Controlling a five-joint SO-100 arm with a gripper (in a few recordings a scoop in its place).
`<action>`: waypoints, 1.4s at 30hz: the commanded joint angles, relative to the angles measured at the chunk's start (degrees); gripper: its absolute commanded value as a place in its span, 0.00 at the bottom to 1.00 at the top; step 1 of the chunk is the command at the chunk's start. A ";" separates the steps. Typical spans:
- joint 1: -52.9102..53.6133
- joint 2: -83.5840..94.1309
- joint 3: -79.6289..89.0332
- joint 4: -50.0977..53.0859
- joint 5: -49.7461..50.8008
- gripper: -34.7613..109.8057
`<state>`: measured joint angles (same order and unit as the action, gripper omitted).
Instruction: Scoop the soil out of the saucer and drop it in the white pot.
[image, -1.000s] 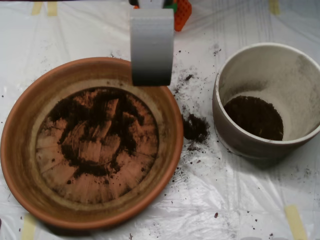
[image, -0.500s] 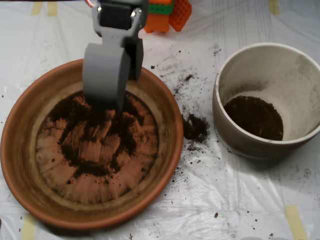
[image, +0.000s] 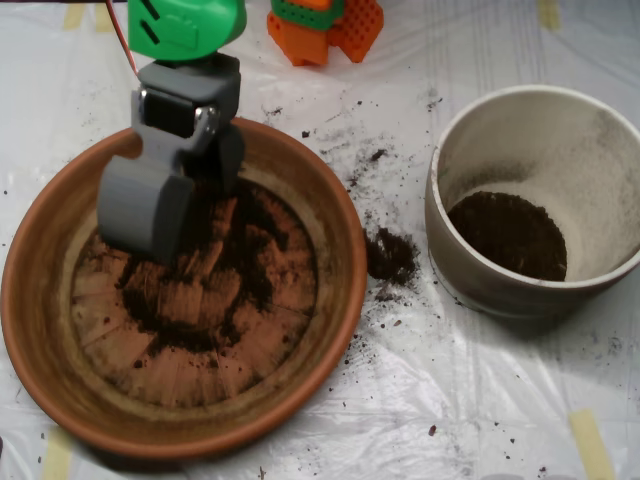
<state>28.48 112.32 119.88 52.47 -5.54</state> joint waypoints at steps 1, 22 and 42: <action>-1.23 3.25 3.08 -4.66 -1.93 0.51; -2.81 -12.04 3.69 -1.49 -9.32 0.50; -1.49 -15.29 -0.44 0.44 -12.04 0.24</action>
<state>26.46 92.11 118.56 52.29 -16.79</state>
